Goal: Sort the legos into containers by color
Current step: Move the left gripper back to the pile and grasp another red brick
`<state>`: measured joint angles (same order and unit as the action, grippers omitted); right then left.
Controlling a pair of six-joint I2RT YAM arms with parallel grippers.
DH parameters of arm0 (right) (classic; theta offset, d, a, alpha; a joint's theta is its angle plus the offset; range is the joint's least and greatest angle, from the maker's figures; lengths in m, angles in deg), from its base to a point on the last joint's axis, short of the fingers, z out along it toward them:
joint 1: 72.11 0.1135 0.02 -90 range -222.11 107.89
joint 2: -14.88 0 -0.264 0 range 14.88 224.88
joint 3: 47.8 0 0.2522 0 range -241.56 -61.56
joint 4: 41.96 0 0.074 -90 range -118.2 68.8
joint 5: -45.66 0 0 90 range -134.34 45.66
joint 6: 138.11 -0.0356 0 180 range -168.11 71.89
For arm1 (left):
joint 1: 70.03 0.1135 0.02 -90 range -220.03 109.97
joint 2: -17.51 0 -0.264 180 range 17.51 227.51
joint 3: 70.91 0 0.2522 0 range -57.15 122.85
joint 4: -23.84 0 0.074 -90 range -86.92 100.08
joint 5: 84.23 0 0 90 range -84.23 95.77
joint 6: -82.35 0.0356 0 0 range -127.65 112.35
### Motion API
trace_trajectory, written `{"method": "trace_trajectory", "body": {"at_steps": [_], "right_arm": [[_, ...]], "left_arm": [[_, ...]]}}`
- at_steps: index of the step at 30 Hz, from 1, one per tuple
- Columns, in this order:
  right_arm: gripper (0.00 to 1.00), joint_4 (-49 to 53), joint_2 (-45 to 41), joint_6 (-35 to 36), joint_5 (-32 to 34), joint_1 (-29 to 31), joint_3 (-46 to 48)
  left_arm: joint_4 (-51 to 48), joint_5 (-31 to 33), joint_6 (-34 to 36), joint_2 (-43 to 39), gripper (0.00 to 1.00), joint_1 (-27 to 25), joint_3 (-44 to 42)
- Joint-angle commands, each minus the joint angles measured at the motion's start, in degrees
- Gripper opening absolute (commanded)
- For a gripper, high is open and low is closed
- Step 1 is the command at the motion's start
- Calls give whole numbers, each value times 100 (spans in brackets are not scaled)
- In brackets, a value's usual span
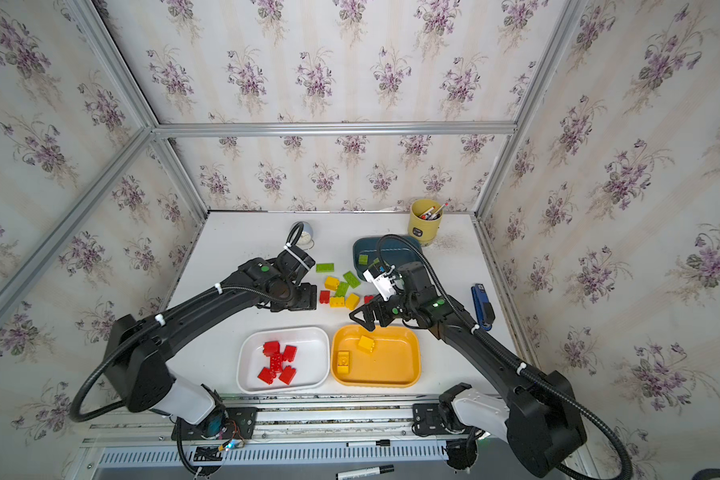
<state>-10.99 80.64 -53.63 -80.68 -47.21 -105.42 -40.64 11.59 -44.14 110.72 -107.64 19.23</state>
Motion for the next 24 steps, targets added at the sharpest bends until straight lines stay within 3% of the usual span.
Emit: {"method": "trace_trajectory", "body": {"at_steps": [1,14,24], "right_arm": [[100,67,-69,62,277,-69,-107],[100,369,-352,161,382,-355,0],[100,460,-388,196,365,-427,-9]], "left_arm": [[219,-23,423,435,77,87,214],[862,-246,160,2164,67,298,969],[862,-281,294,2602,63,287,1164]]}}
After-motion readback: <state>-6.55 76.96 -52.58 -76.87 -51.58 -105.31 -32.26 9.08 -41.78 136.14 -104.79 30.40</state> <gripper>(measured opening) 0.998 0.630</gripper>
